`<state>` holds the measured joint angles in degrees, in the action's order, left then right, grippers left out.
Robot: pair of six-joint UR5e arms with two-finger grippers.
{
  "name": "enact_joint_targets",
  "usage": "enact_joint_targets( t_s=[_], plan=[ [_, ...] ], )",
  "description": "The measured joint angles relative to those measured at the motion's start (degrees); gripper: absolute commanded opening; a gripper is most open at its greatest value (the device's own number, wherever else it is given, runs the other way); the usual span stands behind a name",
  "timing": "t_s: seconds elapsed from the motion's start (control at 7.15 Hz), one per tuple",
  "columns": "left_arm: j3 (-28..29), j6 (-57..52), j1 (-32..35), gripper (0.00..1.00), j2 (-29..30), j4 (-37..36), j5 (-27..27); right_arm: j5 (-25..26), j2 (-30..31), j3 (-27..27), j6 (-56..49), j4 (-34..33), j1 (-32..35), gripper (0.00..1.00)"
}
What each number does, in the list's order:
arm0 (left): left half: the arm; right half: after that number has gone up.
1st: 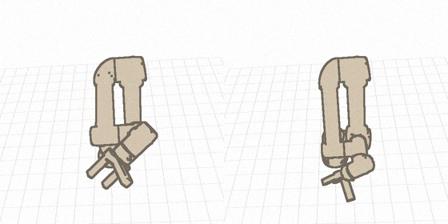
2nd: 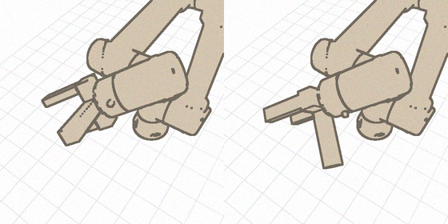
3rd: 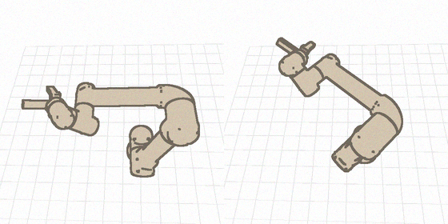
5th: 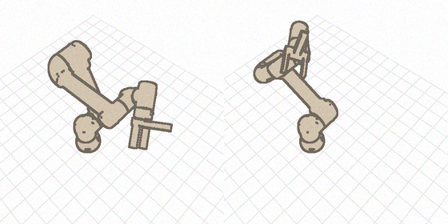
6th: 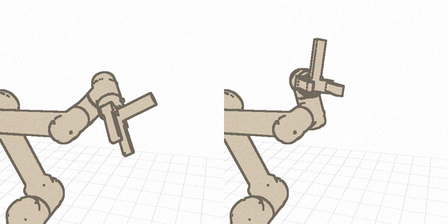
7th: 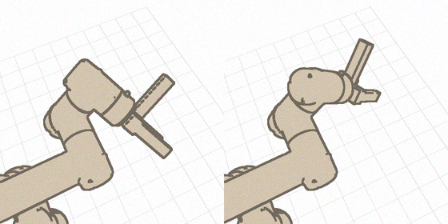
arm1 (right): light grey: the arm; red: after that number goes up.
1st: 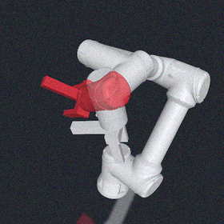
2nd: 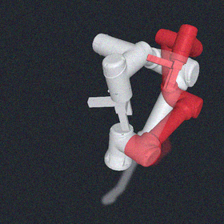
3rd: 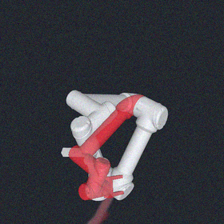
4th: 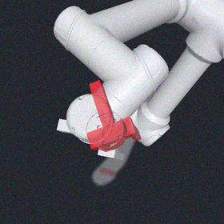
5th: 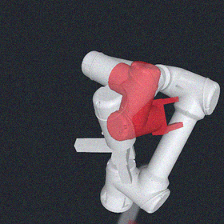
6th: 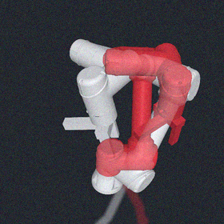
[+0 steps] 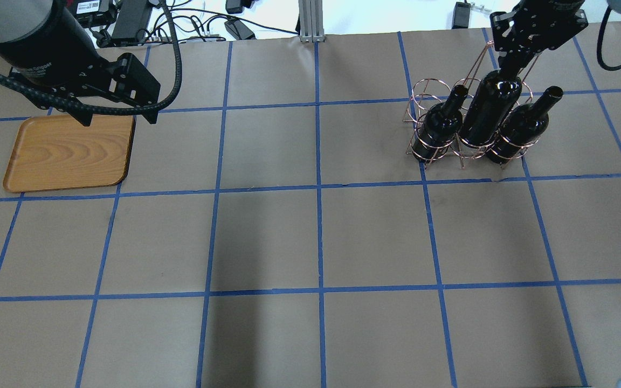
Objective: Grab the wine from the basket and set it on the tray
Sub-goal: 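Grasp the middle dark wine bottle neck and lift it from the rack, then carry the bottle toward the table center and stand it upright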
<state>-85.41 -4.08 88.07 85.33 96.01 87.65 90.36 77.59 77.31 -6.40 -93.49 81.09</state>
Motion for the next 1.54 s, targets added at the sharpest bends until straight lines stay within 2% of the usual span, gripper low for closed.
enact_joint_targets(
  t_s=[0.56, 0.98, 1.54],
  plan=[
    [0.0, 0.2, 0.0, 1.00, 0.0, 0.0, 0.0, 0.0, 1.8, -0.5, -1.0, 2.4, 0.0, 0.00],
    [0.0, 0.1, 0.0, 1.00, 0.0, -0.1, 0.0, -0.2, 3.3, -3.3, -1.6, 8.3, 0.9, 0.00],
    [0.0, -0.2, 0.0, 1.00, -0.1, -0.1, 0.0, -1.6, 3.8, -3.2, 9.4, 11.9, 10.7, 0.00]
  ],
)
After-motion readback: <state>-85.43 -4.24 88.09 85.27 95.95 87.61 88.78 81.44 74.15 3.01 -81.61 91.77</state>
